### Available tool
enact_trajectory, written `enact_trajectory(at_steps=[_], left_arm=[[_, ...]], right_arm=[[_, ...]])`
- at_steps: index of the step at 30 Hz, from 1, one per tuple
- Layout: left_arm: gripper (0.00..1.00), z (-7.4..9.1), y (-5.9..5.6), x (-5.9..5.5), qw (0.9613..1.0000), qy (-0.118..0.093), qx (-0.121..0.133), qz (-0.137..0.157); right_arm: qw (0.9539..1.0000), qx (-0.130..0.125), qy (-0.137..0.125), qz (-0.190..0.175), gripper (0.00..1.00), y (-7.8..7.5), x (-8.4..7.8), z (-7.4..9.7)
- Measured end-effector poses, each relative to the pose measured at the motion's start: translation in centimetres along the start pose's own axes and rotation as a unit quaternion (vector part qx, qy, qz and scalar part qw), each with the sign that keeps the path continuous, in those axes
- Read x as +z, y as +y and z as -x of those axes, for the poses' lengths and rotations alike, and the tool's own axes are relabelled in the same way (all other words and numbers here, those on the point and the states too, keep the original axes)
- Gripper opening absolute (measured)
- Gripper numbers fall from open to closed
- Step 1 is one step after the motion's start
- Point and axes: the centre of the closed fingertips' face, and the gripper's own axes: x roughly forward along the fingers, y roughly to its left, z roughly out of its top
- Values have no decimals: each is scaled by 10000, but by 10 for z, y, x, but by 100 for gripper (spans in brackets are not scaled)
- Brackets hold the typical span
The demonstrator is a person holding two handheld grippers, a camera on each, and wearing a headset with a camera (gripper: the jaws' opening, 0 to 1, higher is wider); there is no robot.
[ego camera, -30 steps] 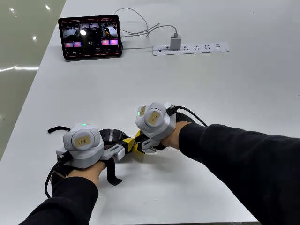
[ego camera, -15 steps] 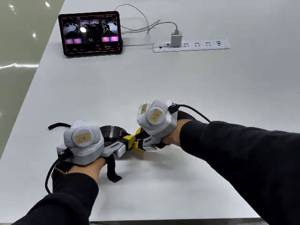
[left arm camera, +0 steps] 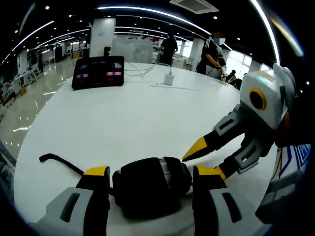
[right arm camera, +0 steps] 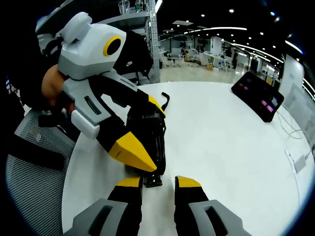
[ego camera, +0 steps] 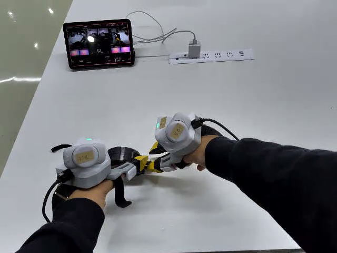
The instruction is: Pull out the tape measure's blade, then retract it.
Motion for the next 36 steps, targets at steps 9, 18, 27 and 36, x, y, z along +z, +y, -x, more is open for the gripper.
enact_trajectory(at_steps=[9,18,27,36], left_arm=[[77,3,-1,-5,9993,74,-95,-340],[99,7,-6,0,9984,-60,-347,-435],[99,13,-7,-4,9953,113,-682,-676],[99,25,4,-6,9923,196,-833,-895]], right_arm=[[9998,-150,-79,-85,35,1,-11,28],[9970,-445,-289,-566,48,-3,-21,52],[9951,-626,-347,-686,57,7,-34,86],[9914,-903,-336,-890,59,5,-63,115]])
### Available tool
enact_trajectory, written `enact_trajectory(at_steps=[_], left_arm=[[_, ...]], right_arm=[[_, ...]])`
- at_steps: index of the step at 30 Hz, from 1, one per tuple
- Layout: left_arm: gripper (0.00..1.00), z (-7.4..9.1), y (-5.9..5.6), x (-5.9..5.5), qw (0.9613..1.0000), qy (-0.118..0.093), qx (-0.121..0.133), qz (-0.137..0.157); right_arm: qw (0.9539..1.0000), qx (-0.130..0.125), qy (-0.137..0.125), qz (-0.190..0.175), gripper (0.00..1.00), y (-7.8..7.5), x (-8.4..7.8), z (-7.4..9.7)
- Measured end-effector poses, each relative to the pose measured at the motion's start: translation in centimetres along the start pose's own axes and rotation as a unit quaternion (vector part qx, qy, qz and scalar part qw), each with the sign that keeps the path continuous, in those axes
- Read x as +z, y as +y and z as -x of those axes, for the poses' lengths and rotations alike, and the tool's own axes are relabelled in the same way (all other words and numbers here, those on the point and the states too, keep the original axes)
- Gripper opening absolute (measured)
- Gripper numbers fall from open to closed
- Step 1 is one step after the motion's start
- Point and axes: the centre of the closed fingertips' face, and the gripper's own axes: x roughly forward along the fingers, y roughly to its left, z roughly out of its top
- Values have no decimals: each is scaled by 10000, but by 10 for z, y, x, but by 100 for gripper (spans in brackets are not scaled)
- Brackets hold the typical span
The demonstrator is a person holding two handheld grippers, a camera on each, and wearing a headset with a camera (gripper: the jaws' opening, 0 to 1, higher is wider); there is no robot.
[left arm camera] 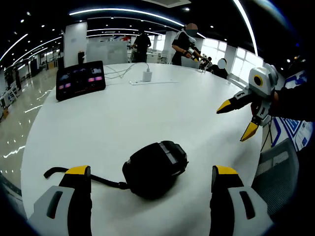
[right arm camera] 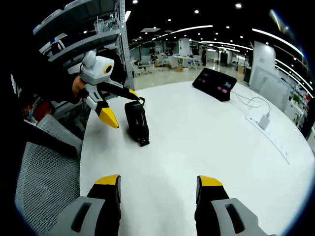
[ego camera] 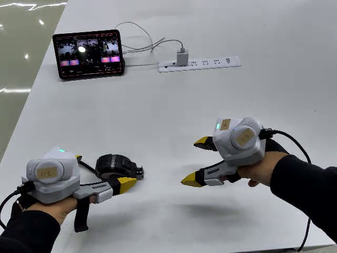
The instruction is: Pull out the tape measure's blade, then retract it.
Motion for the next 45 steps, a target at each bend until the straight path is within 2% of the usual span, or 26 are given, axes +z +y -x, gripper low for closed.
enact_trajectory(at_steps=[1,2,3,4,6,10,15,21,25,31,34,35,36,42,45], left_arm=[[99,1,-6,-2,9999,41,-155,13],[99,2,-7,-2,9998,73,-145,-66],[99,4,-10,0,9996,17,-214,-174],[99,5,-13,2,9994,-38,-299,-163],[99,7,-15,0,9993,28,-349,-94],[99,10,-18,0,9988,57,-441,-193],[99,16,-18,-5,9977,160,-543,-376],[99,23,-13,-8,9961,221,-613,-589],[99,29,-7,-7,9960,202,-649,-572],[99,36,-4,-10,9943,280,-782,-673],[99,38,-3,-10,9936,245,-811,-753],[99,39,-2,-10,9936,236,-801,-762],[99,39,0,-10,9937,226,-775,-778],[99,40,6,-12,9936,265,-696,-852],[99,40,6,-15,9933,296,-695,-876]], right_arm=[[10000,-35,-10,-26,59,-1,-2,3],[10000,-58,-21,-51,60,-2,-4,6],[9999,-87,-36,-85,61,-3,-6,9],[9999,-105,-39,-118,61,-4,-7,11],[9997,-178,-31,-134,63,-6,-11,16],[9994,-254,-82,-233,67,-9,-17,27],[9987,-388,-92,-322,73,-17,-35,42],[9973,-474,-116,-553,78,-21,-54,55],[9968,-533,-73,-591,80,-20,-65,66],[9951,-707,-63,-684,87,-26,-75,86],[9939,-827,-50,-725,90,-30,-81,96],[9934,-962,23,-620,90,-36,-88,101],[9933,-986,46,-601,91,-36,-90,103],[9930,-955,72,-687,99,-33,-108,117],[9918,-1002,109,-781,99,-33,-120,126]])
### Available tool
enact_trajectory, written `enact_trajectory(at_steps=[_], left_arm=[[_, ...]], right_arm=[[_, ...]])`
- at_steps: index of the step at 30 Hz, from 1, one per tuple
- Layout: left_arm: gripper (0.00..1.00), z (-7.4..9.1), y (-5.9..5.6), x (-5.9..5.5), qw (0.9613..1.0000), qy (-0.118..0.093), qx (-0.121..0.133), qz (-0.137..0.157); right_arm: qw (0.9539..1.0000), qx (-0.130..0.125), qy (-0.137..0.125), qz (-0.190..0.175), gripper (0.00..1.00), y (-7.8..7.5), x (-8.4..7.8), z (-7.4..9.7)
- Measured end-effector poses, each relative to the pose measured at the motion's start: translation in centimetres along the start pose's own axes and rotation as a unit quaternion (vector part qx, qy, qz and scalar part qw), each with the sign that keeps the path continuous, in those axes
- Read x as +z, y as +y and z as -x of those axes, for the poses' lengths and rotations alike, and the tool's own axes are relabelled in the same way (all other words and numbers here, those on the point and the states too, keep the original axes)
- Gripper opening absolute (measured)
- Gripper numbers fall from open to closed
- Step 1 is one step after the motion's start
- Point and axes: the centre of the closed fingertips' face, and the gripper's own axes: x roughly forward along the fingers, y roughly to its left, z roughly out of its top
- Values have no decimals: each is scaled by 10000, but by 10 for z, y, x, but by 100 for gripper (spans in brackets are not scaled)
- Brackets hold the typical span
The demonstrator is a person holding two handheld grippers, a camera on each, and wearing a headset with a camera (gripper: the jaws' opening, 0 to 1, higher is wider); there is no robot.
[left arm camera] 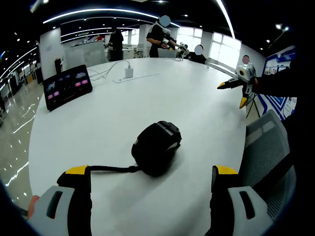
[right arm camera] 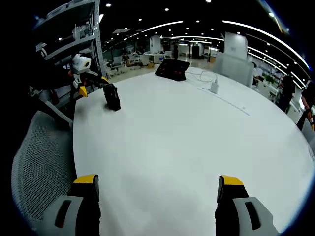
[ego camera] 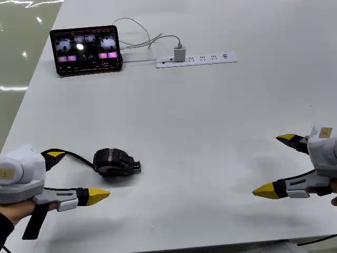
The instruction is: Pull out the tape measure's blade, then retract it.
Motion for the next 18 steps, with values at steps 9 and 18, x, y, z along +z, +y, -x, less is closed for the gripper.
enact_trajectory(at_steps=[9,18], left_arm=[[99,6,-2,4,10000,9,-41,-83],[99,12,-3,3,9999,37,-93,-37]], right_arm=[[9998,-196,-77,-33,99,-16,-17,25],[9995,-301,-7,-110,99,-27,-20,40]])
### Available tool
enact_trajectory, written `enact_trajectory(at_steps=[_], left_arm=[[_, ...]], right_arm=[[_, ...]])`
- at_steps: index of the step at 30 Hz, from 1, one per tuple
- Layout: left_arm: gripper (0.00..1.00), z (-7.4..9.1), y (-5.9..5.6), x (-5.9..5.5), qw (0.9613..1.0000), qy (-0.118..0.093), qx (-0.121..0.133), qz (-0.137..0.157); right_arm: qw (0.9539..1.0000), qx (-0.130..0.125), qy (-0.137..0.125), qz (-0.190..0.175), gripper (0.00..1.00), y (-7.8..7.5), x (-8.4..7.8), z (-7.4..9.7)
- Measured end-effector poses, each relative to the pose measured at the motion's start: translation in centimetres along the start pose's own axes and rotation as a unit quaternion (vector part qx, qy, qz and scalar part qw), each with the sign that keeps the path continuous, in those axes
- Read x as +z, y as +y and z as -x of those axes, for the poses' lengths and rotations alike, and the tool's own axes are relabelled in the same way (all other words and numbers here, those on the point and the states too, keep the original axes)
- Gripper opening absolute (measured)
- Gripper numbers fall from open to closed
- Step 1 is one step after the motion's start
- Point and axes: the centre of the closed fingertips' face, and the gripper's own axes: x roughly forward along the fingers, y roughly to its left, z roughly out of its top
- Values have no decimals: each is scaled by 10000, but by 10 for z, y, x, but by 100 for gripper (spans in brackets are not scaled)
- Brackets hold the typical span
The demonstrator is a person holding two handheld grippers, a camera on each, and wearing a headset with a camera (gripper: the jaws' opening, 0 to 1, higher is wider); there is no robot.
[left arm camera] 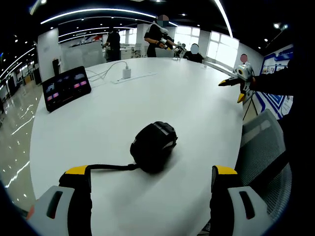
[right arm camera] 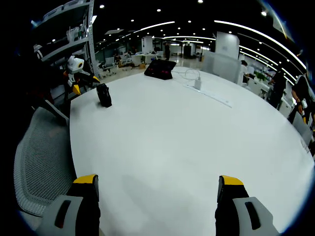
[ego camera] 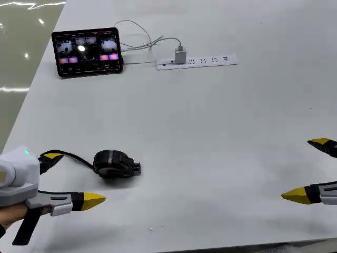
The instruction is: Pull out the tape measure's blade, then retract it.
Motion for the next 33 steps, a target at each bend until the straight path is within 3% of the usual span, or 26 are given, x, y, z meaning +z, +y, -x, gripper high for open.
enact_trajectory(at_steps=[5,16,17,27,28,33], left_arm=[[99,0,2,-6,9999,53,-24,141],[99,-1,-2,-5,9997,58,-104,225],[99,0,-6,-6,9995,92,-206,231],[99,1,-7,-6,9993,121,-275,213],[99,2,-11,-7,9987,142,-386,295],[99,3,-5,-7,9993,119,-263,230]], right_arm=[[10000,2,-19,-43,99,-2,-2,1],[10000,27,38,-72,99,1,-4,3],[10000,21,42,-68,99,1,-4,3],[10000,24,47,-68,99,3,-2,2],[10000,27,40,-73,99,3,-2,2],[10000,23,40,-77,99,3,-2,2]])
